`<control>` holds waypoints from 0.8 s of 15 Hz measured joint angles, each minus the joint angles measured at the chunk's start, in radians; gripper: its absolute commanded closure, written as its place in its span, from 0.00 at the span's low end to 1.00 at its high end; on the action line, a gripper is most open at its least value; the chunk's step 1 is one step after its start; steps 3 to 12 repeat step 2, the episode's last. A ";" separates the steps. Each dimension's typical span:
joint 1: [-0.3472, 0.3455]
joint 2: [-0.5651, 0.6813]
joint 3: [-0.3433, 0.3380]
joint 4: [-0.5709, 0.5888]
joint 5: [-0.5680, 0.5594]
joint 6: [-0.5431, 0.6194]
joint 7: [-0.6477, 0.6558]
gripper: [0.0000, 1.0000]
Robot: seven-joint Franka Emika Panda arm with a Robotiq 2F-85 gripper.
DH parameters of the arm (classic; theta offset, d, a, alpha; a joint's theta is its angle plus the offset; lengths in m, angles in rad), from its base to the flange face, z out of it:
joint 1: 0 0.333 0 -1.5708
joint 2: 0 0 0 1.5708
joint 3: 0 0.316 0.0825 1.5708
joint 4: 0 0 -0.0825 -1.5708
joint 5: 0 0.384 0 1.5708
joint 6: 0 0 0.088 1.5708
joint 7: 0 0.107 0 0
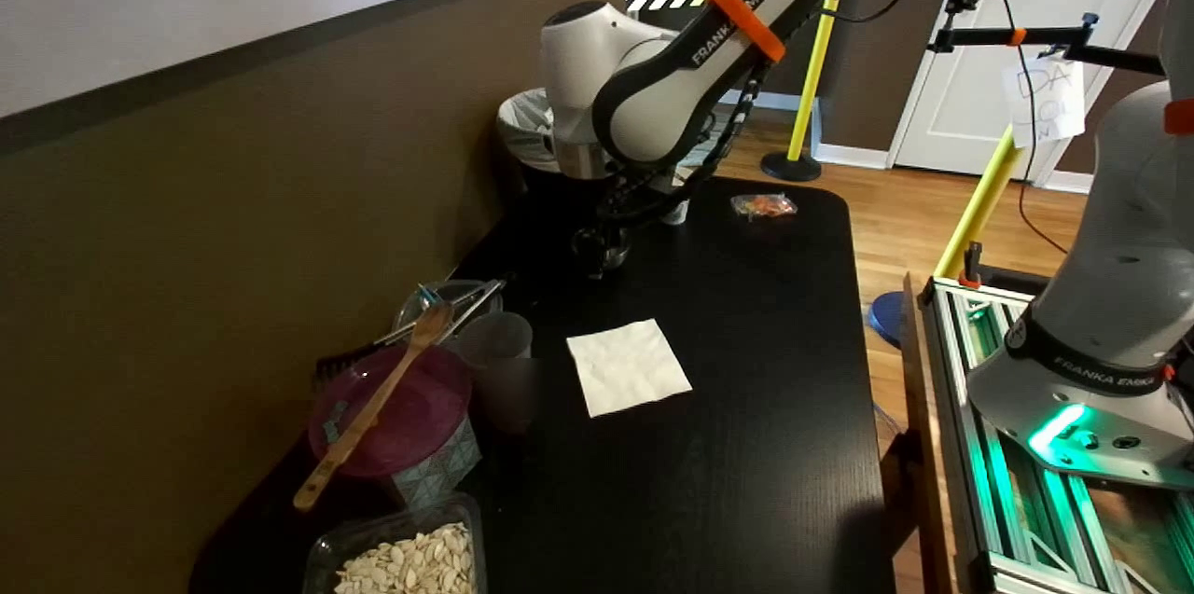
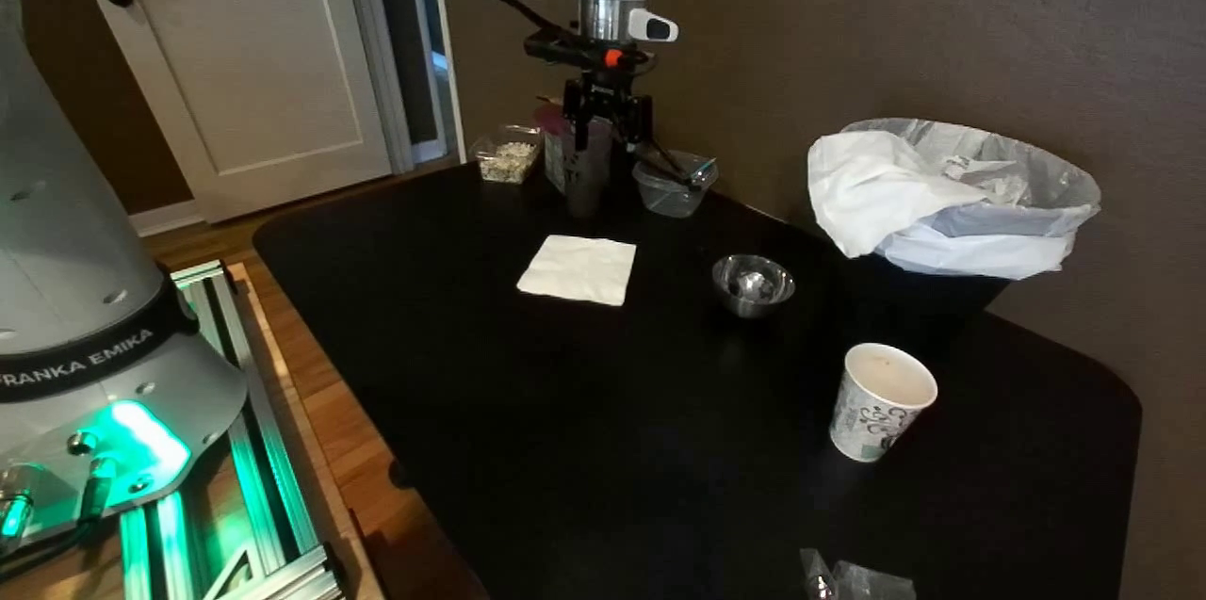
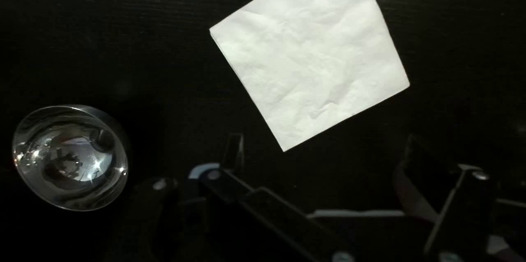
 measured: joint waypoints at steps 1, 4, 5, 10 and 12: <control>0.001 -0.001 0.001 0.002 0.000 0.000 0.000 0.00; -0.001 0.001 0.000 0.005 0.000 0.000 0.000 0.00; -0.001 0.001 0.000 0.005 0.000 0.000 0.000 0.00; -0.001 0.001 0.000 0.005 0.000 0.000 0.000 0.00; -0.001 0.001 0.000 0.005 0.000 0.000 0.000 0.00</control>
